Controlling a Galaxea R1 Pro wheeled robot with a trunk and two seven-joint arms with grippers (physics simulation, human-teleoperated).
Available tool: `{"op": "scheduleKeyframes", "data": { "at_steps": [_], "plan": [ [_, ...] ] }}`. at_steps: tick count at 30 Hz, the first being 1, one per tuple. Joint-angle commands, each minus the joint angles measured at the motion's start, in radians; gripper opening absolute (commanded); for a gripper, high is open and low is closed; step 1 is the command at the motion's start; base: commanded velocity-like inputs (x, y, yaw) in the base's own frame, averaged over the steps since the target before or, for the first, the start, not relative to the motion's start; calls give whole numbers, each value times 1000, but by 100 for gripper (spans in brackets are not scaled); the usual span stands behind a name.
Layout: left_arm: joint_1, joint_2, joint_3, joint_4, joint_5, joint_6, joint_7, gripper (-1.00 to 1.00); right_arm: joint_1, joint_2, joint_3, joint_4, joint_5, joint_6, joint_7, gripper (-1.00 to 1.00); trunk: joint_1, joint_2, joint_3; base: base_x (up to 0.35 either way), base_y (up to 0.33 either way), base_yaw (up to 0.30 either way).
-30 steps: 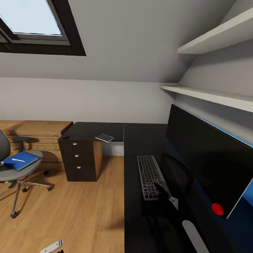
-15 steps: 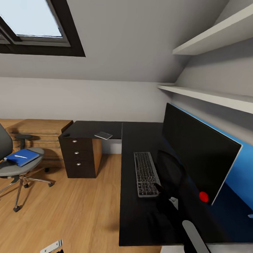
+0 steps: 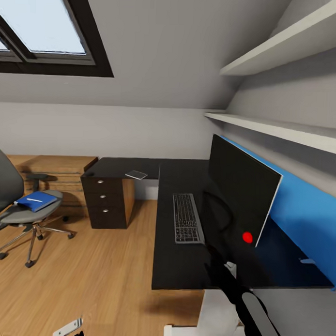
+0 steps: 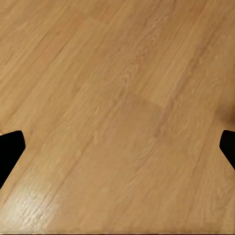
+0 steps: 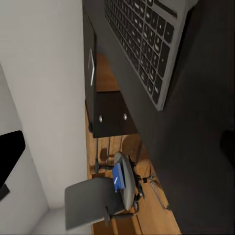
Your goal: In the bedroom, organize the workspace by keeping the computer under the desk, ensuring the monitor is on the desk, placing the keyboard on the desk next to the monitor, placing the mouse on the desk next to the keyboard, moving the folder from the swivel chair onto the desk next to the mouse, stacking the notebook on top of the folder with the pen on top of the notebook, and positioning the swivel chair next to the desk.
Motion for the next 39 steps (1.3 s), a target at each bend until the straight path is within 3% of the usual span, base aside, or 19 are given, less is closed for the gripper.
{"op": "scheduleKeyframes", "data": {
  "at_steps": [1, 18, 26, 32, 34, 36, 38, 39],
  "plan": [
    [-1, 1, -8, -1, 9, -4, 6, 100, -1, 0, 1, 0, -4, 2, 2, 100, -1, -1, -1, -330, -17, 0],
    [-1, 3, -6, -1, 10, 0, 9, 100, -1, 1, 6, 3, 1, -1, -1, 100, -1, -1, -1, -332, -3, 0],
    [-1, 3, -6, -1, 10, 0, 9, 100, -1, 2, 9, 14, 6, -4, -39, 100, -1, -1, -1, -323, 0, 0],
    [-1, 3, -7, -2, 7, -3, 7, 100, -1, 13, 31, 34, 20, -44, -79, 100, -1, -1, -1, -98, 0, 0],
    [-1, 3, -7, -2, 7, -2, 7, 100, -1, 17, 42, 44, 37, -61, -95, 100, -1, -1, -1, -28, 0, 0],
    [-1, 2, -9, -2, 7, 1, 6, 100, -1, 26, 61, 66, 81, -96, -117, 100, -8, 13, 5, -14, 0, 0],
    [-1, 1, -12, -2, 6, 2, 6, 100, -1, 36, 88, 99, 150, -145, -129, 100, -16, 27, 11, -7, 0, 0],
    [-1, 1, -13, -2, 5, 2, 6, 100, -1, 40, 109, 127, 211, -186, -133, 100, -20, 34, 15, -4, 0, 0]
  ]
}}
